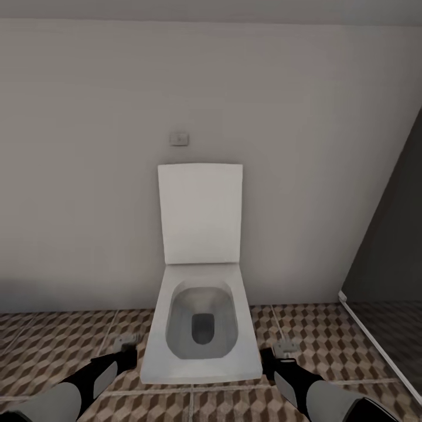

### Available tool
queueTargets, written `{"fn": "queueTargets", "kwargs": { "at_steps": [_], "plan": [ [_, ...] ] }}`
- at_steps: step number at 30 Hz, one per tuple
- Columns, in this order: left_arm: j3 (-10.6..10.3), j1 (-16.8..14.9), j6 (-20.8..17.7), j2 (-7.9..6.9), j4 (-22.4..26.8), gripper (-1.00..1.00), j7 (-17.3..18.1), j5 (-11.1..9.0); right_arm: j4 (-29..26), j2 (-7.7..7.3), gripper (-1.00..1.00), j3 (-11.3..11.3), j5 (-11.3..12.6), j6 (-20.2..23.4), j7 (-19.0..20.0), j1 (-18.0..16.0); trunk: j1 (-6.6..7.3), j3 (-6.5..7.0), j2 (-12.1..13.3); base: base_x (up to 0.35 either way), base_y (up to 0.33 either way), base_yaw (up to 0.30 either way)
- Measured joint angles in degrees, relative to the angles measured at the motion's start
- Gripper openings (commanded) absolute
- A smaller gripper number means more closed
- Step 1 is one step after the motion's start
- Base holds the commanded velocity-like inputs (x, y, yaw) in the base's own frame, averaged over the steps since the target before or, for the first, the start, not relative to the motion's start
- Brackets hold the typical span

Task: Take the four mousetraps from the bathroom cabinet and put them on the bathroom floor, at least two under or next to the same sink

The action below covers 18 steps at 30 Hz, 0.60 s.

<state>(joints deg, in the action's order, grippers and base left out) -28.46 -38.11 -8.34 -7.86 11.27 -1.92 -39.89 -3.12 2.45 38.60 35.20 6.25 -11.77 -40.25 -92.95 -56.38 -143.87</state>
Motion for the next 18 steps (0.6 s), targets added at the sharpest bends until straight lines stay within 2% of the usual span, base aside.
{"fn": "queueTargets", "kwargs": {
  "at_steps": [18],
  "plan": [
    [0.04,-0.01,-0.17,-0.04,-0.04,-1.0,-0.05,0.01,0.0,-0.07,-1.0,-0.07,0.01,-0.02,0.06,0.0,-0.46,-3.99,-0.24,0.0,0.0,0.0]
  ]
}}
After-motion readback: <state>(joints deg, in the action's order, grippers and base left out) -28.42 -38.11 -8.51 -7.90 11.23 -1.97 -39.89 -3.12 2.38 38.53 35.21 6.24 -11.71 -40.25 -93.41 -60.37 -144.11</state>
